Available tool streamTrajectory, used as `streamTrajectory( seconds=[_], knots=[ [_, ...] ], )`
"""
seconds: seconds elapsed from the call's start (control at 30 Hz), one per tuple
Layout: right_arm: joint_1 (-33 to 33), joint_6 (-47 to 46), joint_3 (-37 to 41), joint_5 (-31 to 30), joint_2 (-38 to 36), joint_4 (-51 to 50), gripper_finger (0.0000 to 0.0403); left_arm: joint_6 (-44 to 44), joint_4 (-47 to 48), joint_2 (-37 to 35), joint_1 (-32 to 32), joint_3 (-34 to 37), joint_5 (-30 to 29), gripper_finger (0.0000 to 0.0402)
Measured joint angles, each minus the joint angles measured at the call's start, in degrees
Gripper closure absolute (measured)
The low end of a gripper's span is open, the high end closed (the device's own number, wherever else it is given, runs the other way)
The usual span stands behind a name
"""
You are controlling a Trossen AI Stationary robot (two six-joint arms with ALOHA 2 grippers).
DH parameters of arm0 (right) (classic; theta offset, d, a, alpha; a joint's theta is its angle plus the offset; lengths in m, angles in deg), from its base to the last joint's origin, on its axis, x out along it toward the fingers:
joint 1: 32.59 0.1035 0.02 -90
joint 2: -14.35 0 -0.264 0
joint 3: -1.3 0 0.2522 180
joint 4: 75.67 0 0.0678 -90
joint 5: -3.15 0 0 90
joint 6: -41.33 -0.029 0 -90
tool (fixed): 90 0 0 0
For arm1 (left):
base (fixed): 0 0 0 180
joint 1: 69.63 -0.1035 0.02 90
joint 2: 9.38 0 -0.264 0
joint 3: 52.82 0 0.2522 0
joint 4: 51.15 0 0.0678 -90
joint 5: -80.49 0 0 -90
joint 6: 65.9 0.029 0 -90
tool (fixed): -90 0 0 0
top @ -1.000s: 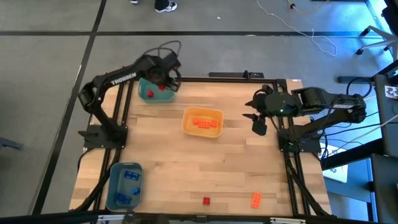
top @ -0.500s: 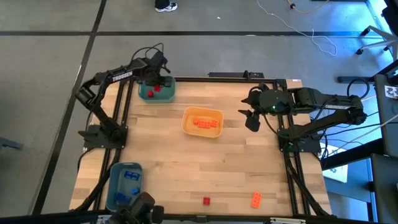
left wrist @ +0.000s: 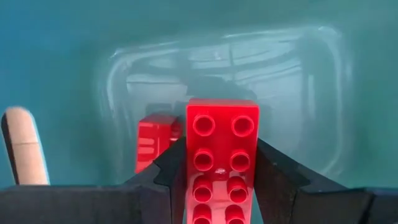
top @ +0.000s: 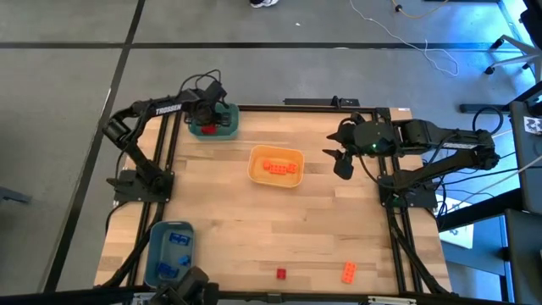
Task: Sort & place blocks by color
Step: Put the left red 8 stud game piece into the green bin, then put the orange 8 stud game piece into the yellow bin
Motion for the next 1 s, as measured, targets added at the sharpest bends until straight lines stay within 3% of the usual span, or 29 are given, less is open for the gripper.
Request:
streamTrajectory(
  seconds=[0.3, 0.5, 0.8, 1.0],
  knots=[
    [0.0, 0.04, 0.0, 0.0, 0.0, -0.02, 0.0194, -1.88, -0.98, 0.0, 0.0, 2.71, -0.96, 0.027],
    [0.0, 0.04, -0.02, 0.0, 0.0, -0.04, 0.0194, -1.9, -3.49, 0.0, 0.0, 2.74, -1.02, 0.0228],
    [0.01, -0.04, -0.02, 0.0, 0.0, -0.34, 0.0194, -1.57, -5.74, 0.0, 0.0, 2.74, -0.31, 0.0221],
    [0.0, -0.54, -0.02, -0.01, 0.0, -0.61, 0.0194, -1.38, -4.71, -3.0, 0.35, -1.03, 0.37, 0.022]
  ],
)
